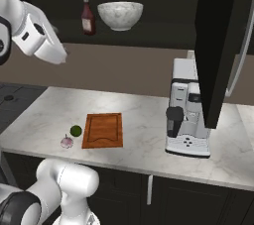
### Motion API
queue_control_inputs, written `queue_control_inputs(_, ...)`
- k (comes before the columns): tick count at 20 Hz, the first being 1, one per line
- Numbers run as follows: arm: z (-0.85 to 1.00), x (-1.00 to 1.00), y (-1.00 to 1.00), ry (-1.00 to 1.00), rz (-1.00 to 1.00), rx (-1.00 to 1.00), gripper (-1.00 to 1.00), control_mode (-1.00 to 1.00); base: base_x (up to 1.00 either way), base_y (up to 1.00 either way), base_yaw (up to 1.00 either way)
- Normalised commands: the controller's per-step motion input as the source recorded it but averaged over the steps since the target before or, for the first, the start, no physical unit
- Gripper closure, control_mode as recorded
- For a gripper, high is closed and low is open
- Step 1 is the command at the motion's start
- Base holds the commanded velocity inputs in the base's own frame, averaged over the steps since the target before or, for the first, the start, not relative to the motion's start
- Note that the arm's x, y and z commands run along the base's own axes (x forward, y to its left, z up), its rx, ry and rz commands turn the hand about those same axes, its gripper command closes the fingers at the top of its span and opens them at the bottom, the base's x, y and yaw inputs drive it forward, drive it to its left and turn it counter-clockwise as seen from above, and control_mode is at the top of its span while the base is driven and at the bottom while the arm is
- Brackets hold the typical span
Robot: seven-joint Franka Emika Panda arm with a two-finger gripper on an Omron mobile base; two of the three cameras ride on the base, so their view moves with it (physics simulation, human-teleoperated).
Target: Open the cabinet. Place the bowl and condiment on the counter. Then place the lime and garlic on the cutting board.
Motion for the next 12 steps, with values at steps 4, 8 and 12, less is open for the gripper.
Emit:
queue_control_inputs(4, 0.19, 0.01, 0.17, 0.0, 0.01, 0.0, -1.0, -1.0, 0.0, 0.0, 0.0)
queue_control_inputs(8, 0.14, 0.1, 0.24, 0.01, 0.02, 0.0, -1.0, -1.0, 0.0, 0.0, 0.0)
queue_control_inputs(12, 0.04, 0.17, 0.21, 0.04, 0.05, 0.0, -1.0, -1.0, 0.0, 0.0, 0.0)
